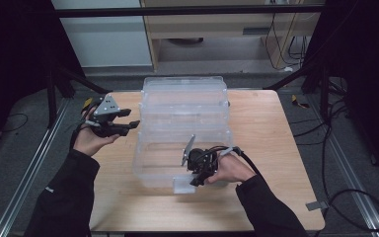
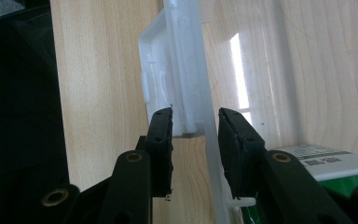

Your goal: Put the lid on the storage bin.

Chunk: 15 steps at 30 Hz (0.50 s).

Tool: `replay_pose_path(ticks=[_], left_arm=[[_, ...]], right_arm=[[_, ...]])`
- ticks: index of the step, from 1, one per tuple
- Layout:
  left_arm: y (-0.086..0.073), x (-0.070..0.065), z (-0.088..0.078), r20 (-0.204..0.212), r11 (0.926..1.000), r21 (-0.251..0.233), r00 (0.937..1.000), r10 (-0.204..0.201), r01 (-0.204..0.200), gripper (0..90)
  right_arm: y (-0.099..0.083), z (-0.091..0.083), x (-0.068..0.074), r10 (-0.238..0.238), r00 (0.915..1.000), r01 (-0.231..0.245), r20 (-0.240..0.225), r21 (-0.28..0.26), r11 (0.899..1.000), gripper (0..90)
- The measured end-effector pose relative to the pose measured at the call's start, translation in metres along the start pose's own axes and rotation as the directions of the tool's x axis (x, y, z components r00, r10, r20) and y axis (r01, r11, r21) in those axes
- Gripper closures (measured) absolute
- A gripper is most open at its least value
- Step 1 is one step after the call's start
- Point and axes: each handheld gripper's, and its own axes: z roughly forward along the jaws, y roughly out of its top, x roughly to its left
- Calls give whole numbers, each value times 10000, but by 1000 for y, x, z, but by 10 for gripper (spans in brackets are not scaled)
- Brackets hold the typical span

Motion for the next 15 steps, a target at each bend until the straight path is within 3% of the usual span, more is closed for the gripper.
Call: replay_pose_path(ticks=[9, 12, 15], left_arm=[[27, 8, 1, 745, 9948, 407, 9931, 906, -938, 450], [35, 7, 2, 1030, 9917, 492, 9882, 1130, -1186, 447], [42, 5, 6, 1268, 9816, 779, 9783, 1638, -1744, 452]], right_arm=[[1, 0, 0, -4, 10000, 4, -3, 51, 10000, 663], [2, 0, 1, -35, 10000, 34, 55, 71, 10000, 663], [2, 0, 1, -88, 10000, 87, 34, 92, 9999, 663]])
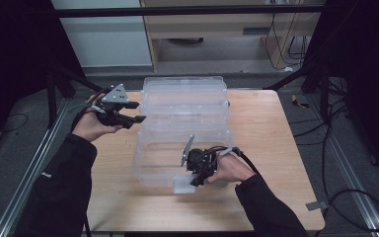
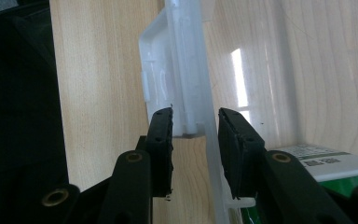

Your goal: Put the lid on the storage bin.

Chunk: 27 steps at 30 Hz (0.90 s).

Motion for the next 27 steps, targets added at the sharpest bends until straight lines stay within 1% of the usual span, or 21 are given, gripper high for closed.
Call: replay_pose_path(ticks=[3, 4, 6, 8, 12, 15, 16, 18, 20, 22, 24, 26, 27], left_arm=[[5, 0, 4, 165, 9993, 157, 9993, 342, -344, 456], [8, 0, 5, 258, 9983, 260, 9983, 518, -525, 459], [11, 0, 7, 295, 9969, 347, 9971, 695, -705, 463], [15, 1, 9, 442, 9959, 420, 9959, 783, -802, 466], [20, 3, 15, 580, 9915, 663, 9924, 1085, -1122, 466], [23, 6, 19, 708, 9855, 911, 9881, 1367, -1428, 470], [24, 7, 20, 745, 9854, 889, 9875, 1387, -1451, 473], [27, 10, 23, 800, 9814, 980, 9842, 1577, -1653, 475], [28, 11, 24, 822, 9810, 965, 9836, 1605, -1681, 476], [33, 14, 27, 829, 9755, 1094, 9797, 1824, -1909, 478], [36, 15, 30, 756, 9728, 1166, 9784, 1923, -2002, 483], [39, 15, 34, 797, 9692, 1261, 9760, 2027, -2115, 488], [40, 15, 36, 819, 9642, 1369, 9727, 2173, -2269, 494]], right_arm=[[0, 0, 1, 58, 10000, -58, 26, -14, 10000, 663], [0, 0, 1, 47, 10000, -47, 17, -4, 10000, 663], [0, 0, 1, 37, 10000, -37, 13, -16, 10000, 663], [0, 0, 1, 22, 10000, -22, 15, -29, 10000, 664], [1, 0, 0, -16, 10000, 16, -6, 44, 10000, 664], [1, 0, 0, -56, 10000, 56, -15, 62, 10000, 664], [1, 0, 0, -61, 10000, 61, -14, 67, 10000, 664], [1, 0, 0, -57, 10000, 57, 17, 45, 10000, 664], [1, 0, 0, -40, 10000, 40, 10, 67, 10000, 664], [1, 0, 0, -69, 10000, 69, 13, 35, 10000, 664], [1, 0, 0, -80, 10000, 80, -8, 67, 9999, 665], [1, 0, 0, -84, 10000, 84, -16, 50, 10000, 664], [1, 0, 0, -83, 10000, 84, -14, 36, 10000, 665]])
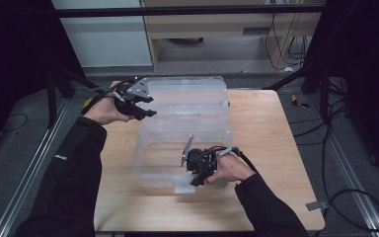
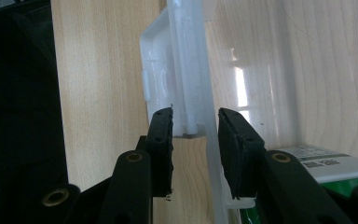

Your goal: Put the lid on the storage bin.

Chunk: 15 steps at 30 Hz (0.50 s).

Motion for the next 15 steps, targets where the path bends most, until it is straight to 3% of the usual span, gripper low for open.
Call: replay_pose_path(ticks=[12, 15], left_arm=[[9, 1, 28, 89, 9979, 438, 9988, 478, -482, 522], [10, 2, 32, 186, 9972, 525, 9985, 524, -533, 570]], right_arm=[[0, 0, 0, -25, 10000, 25, -40, 39, 10000, 665], [0, 0, 0, -29, 10000, 29, -23, 28, 10000, 665]])
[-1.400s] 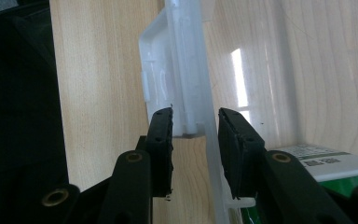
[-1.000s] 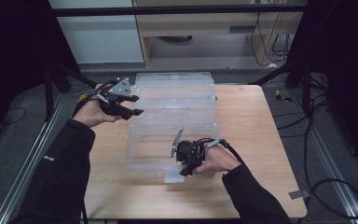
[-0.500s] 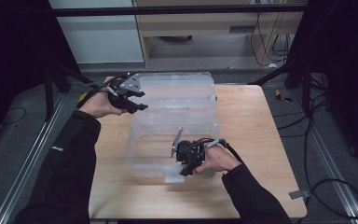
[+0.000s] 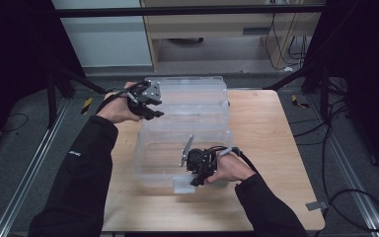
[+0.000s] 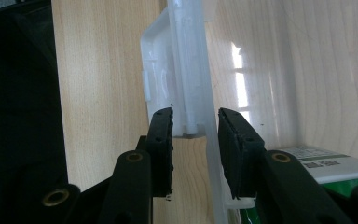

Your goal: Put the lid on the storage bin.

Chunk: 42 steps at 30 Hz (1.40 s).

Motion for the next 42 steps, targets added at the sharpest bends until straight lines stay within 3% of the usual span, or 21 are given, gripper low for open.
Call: replay_pose_path(ticks=[16, 24, 42], left_arm=[[9, -2, 12, 172, 9986, 461, 9996, 231, -239, 755], [17, -4, 11, 216, 9936, 1030, 9987, 452, -472, 795], [29, -16, 1, 297, 9867, 1403, 9965, 782, -816, 859]], right_arm=[[0, 0, 0, 49, 10000, -49, -11, -11, 10000, 666], [0, 0, 0, 101, 9999, -101, 26, -45, 9999, 667], [-1, 1, 0, 440, 9990, -439, 65, -99, 9990, 669]])
